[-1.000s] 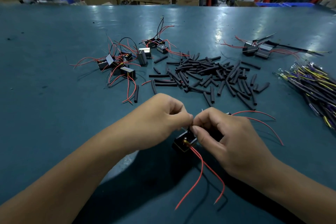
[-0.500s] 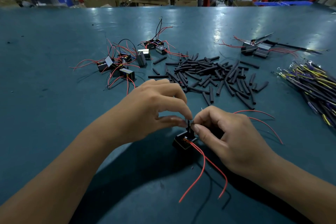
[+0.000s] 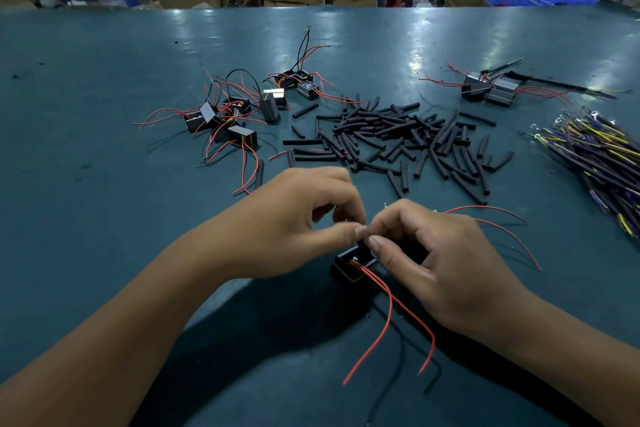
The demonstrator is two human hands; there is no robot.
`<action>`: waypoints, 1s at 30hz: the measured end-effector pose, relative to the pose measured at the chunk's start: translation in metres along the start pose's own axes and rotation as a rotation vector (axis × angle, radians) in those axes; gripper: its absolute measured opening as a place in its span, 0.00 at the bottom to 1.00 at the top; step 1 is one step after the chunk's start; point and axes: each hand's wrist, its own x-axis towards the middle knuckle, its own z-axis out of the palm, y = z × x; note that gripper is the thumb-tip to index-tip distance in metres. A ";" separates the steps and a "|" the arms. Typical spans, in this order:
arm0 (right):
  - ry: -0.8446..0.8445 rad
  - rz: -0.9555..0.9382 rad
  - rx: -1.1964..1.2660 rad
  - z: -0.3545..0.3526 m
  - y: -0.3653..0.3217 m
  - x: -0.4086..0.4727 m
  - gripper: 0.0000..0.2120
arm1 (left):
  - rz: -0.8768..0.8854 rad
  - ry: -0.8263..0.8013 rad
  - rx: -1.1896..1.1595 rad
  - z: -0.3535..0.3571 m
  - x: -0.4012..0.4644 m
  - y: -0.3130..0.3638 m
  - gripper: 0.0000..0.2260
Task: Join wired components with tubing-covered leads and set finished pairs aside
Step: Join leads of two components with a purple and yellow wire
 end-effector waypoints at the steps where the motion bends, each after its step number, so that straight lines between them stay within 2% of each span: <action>1: 0.004 -0.002 -0.002 0.000 0.000 0.000 0.02 | -0.078 -0.011 -0.096 0.002 0.000 0.001 0.06; 5: 0.000 -0.003 0.010 0.002 -0.001 0.000 0.02 | -0.428 0.017 -0.408 0.014 0.003 0.003 0.08; 6: 0.002 0.001 0.015 0.002 0.000 0.000 0.02 | -0.456 0.015 -0.433 0.014 0.003 0.004 0.08; 8: 0.006 0.022 0.035 0.002 0.000 0.000 0.02 | -0.381 -0.008 -0.396 0.009 0.000 0.003 0.07; 11: -0.004 0.051 0.068 0.000 0.001 0.000 0.02 | -0.143 0.003 -0.153 -0.008 -0.004 -0.001 0.02; 13: -0.014 0.059 0.074 0.000 0.002 0.000 0.02 | -0.008 0.058 0.012 -0.016 -0.007 -0.002 0.07; 15: -0.015 0.050 0.058 0.000 0.002 -0.001 0.02 | 0.086 0.096 0.100 -0.018 -0.007 -0.001 0.08; 23: -0.031 0.019 0.054 0.000 0.000 0.001 0.03 | 0.193 0.094 0.328 -0.006 -0.002 0.005 0.04; 27: -0.027 0.018 0.060 0.000 0.001 0.001 0.03 | 0.266 0.129 0.449 -0.005 -0.001 0.005 0.05; 30: -0.028 0.004 0.043 -0.001 0.001 0.001 0.03 | 0.232 0.106 0.426 -0.006 -0.002 0.006 0.05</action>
